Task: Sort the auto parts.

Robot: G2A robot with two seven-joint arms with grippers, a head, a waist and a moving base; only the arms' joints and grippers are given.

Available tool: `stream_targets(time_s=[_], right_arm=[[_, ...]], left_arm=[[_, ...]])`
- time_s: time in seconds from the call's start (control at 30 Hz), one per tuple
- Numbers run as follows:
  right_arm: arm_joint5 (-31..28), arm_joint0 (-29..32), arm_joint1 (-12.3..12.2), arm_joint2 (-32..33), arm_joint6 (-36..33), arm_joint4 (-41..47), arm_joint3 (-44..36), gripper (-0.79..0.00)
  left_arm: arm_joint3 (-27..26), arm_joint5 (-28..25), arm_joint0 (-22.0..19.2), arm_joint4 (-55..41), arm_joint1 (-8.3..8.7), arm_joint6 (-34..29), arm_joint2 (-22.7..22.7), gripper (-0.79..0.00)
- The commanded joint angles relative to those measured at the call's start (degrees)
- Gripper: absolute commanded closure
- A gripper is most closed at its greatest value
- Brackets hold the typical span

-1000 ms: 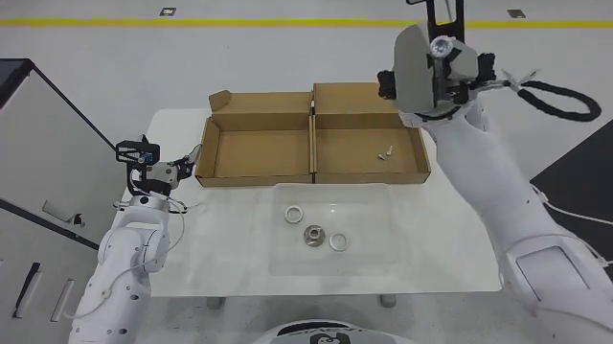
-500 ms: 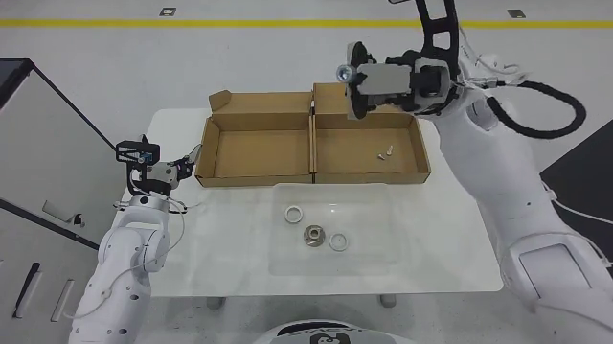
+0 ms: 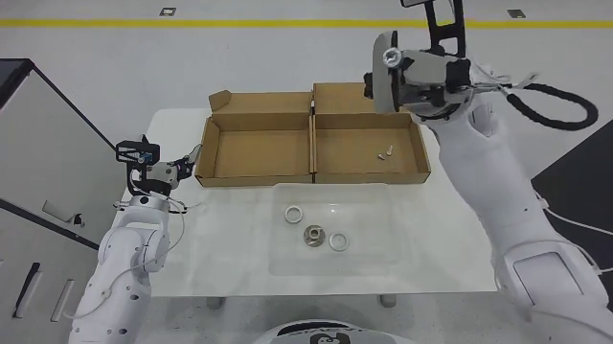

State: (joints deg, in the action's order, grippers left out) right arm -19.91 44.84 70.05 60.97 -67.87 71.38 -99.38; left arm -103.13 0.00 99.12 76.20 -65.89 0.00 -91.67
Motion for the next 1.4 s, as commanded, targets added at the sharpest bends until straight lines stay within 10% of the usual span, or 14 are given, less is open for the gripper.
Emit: stream_targets(time_s=[0.0, 1.37], right_arm=[[0.1, 0.3, 0.2, 0.2, -0.4, 1.2, -0.1, 0.000], [1.0, 0.5, 0.6, 0.6, -1.7, 1.9, -0.3, 0.000]], left_arm=[[0.0, 0.0, 0.0, 0.0, 0.00, 0.0, 0.0, -0.785], [0.0, 0.0, 0.0, 0.0, 0.00, 0.0, 0.0, -0.785]])
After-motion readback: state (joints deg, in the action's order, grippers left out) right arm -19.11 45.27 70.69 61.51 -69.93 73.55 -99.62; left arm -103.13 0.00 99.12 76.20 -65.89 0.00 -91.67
